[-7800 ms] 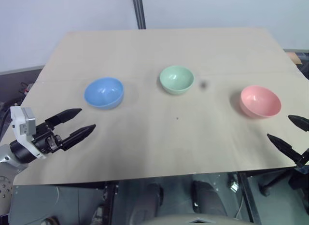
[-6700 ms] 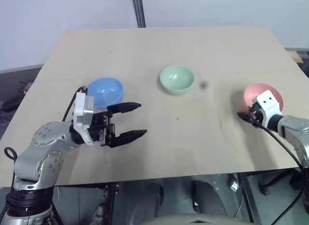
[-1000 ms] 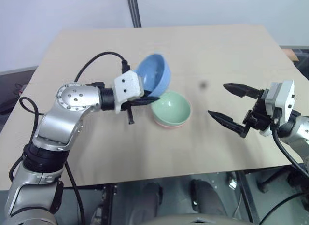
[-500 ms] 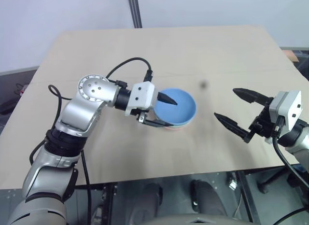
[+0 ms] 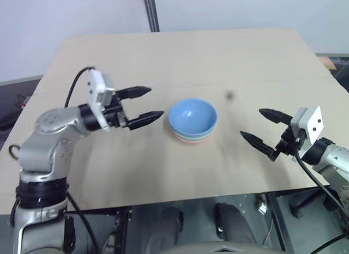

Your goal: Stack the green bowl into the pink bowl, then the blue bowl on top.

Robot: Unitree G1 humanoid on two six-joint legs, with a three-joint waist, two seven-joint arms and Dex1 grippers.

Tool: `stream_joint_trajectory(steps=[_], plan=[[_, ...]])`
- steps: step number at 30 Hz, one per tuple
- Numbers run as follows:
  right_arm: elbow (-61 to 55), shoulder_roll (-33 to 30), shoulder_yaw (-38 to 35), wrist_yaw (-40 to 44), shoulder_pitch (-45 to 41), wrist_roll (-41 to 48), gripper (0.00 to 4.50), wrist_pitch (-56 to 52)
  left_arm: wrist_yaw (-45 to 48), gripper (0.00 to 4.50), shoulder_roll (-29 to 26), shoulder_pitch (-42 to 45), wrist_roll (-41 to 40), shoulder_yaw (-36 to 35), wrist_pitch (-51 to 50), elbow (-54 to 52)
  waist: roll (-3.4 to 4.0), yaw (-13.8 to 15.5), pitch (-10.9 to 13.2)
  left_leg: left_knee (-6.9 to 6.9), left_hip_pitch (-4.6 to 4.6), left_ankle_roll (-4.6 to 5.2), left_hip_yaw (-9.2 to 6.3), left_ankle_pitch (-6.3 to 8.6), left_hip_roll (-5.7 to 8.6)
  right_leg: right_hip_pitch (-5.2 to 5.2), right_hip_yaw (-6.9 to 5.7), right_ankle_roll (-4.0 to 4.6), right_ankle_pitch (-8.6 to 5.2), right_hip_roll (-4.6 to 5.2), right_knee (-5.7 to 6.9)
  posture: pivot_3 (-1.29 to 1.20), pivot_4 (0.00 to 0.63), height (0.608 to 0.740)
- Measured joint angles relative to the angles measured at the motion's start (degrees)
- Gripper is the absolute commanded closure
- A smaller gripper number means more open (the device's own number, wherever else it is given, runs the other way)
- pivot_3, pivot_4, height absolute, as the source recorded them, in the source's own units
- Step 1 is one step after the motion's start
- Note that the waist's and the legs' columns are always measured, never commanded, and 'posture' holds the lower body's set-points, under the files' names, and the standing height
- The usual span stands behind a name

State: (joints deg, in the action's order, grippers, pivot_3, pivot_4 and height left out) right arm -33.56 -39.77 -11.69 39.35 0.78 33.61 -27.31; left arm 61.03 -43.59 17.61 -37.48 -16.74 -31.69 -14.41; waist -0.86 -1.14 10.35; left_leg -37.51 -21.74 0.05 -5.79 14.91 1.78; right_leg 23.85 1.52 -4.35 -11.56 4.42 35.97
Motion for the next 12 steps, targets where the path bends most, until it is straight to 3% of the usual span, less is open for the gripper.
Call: stream_joint_trajectory(steps=[6,12], plan=[[11.01,-2.05,-2.15,7.93,7.94,-6.38,0.0,10.84,-2.82,0.03,-0.48,-12.64,0.14,-6.73,1.06,-3.2,0.0,0.42,-0.01,0.01,0.04,0.0,0.04,0.0,0.02,-0.06,0.01,0.01,0.0,0.03,-0.05,0.0,0.15,0.74],[13.69,-3.1,-8.63,12.19,14.39,-6.37,0.0,14.18,-1.45,0.03,-0.89,-24.31,2.07,-11.89,5.16,-5.08,0.05,0.28,-0.03,0.03,0.17,0.0,0.16,0.0,-0.05,-0.13,0.09,0.02,-0.01,0.02,-0.03,0.0,0.15,0.74]])
